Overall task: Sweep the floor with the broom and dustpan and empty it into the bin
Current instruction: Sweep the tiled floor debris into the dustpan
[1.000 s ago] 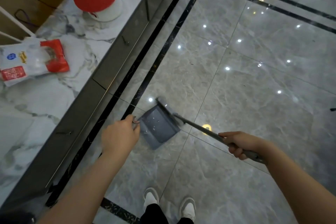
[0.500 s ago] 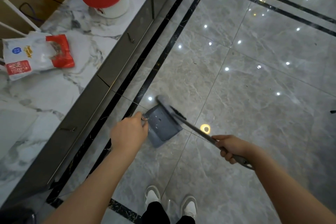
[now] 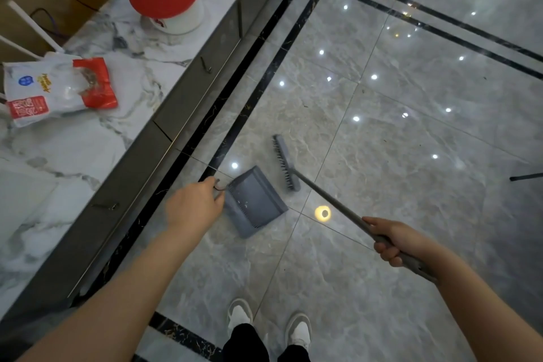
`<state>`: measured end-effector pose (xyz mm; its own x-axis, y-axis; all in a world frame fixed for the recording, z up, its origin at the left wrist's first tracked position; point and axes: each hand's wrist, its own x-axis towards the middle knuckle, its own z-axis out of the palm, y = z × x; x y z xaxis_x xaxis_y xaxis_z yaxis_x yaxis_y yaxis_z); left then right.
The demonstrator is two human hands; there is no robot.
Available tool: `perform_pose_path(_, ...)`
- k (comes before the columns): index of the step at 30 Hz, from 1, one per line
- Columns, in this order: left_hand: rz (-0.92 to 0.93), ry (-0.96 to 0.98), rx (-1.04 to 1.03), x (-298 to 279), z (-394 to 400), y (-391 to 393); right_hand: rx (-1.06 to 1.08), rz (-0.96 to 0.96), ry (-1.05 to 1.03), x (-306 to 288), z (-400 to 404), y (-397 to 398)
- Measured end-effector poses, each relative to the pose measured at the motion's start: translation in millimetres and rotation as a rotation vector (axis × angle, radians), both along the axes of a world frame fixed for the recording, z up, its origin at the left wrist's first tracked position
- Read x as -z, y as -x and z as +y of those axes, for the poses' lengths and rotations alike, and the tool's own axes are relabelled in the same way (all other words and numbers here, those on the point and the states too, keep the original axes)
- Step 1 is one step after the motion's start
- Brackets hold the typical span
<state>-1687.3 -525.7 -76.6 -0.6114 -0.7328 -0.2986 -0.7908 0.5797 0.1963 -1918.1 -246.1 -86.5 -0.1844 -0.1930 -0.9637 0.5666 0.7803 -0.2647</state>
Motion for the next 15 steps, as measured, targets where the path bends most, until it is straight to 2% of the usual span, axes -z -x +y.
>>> perform_pose_path(5, 0.061, 0.1, 0.173, -17.7, -6.0, -36.0, 0.005, 0.122, -0.086, 1.7, 17.1, -9.4)
perform_pose_path(9, -0.008, 0.149, 0.357, -16.7, -7.6, -59.1, 0.008, 0.133, -0.175, 8.3, 22.7, -27.6)
perform_pose_path(15, -0.022, 0.126, 0.319, -0.7, -19.4, -94.0, 0.112, 0.008, -0.128, 14.0, 22.1, -71.6)
